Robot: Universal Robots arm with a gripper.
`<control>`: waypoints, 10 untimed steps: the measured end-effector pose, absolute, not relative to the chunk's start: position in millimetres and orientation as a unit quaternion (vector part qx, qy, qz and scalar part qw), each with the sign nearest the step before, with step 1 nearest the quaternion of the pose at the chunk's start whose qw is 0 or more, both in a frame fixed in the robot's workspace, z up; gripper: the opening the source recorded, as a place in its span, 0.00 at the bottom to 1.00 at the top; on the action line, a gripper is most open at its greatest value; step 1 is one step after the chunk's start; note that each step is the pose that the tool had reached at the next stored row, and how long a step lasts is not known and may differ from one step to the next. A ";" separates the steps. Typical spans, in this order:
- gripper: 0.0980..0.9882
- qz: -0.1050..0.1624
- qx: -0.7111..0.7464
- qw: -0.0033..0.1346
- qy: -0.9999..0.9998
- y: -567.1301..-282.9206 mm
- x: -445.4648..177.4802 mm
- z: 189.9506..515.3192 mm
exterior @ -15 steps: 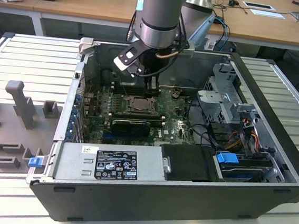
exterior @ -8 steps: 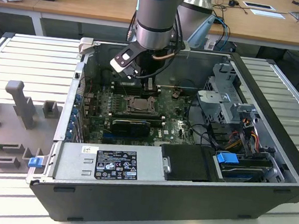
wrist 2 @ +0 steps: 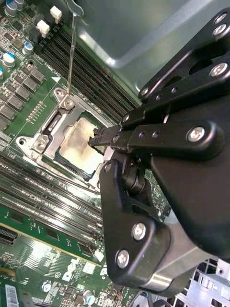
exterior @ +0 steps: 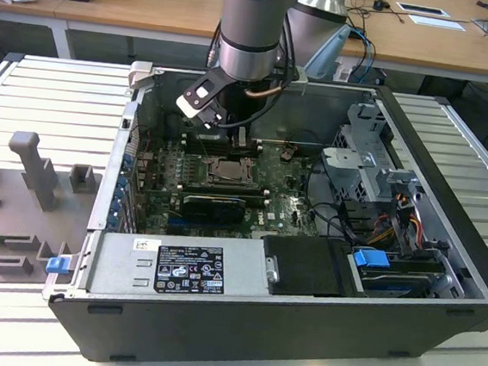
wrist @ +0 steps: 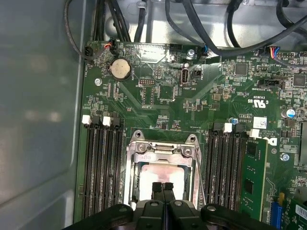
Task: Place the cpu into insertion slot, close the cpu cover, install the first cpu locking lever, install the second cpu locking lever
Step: 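Install the first cpu locking lever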
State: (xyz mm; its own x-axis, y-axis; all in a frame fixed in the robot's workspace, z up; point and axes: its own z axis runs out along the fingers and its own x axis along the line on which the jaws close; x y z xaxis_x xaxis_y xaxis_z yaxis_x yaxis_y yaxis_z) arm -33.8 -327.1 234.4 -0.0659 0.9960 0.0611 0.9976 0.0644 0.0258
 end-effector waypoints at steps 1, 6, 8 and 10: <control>0.01 -0.030 -0.683 0.013 -0.729 -327.2 -33.8 234.7; 0.01 -0.030 -0.683 0.014 -0.729 -327.1 -33.8 235.5; 0.01 -0.030 -0.683 0.013 -0.729 -327.1 -33.8 236.0; 0.01 -0.030 -0.683 0.013 -0.729 -327.1 -33.8 236.6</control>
State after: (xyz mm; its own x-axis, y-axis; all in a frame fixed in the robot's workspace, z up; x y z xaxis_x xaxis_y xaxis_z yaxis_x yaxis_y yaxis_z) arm -33.8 -327.1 236.6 -0.0658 0.9960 0.0610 0.9976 0.0643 0.0258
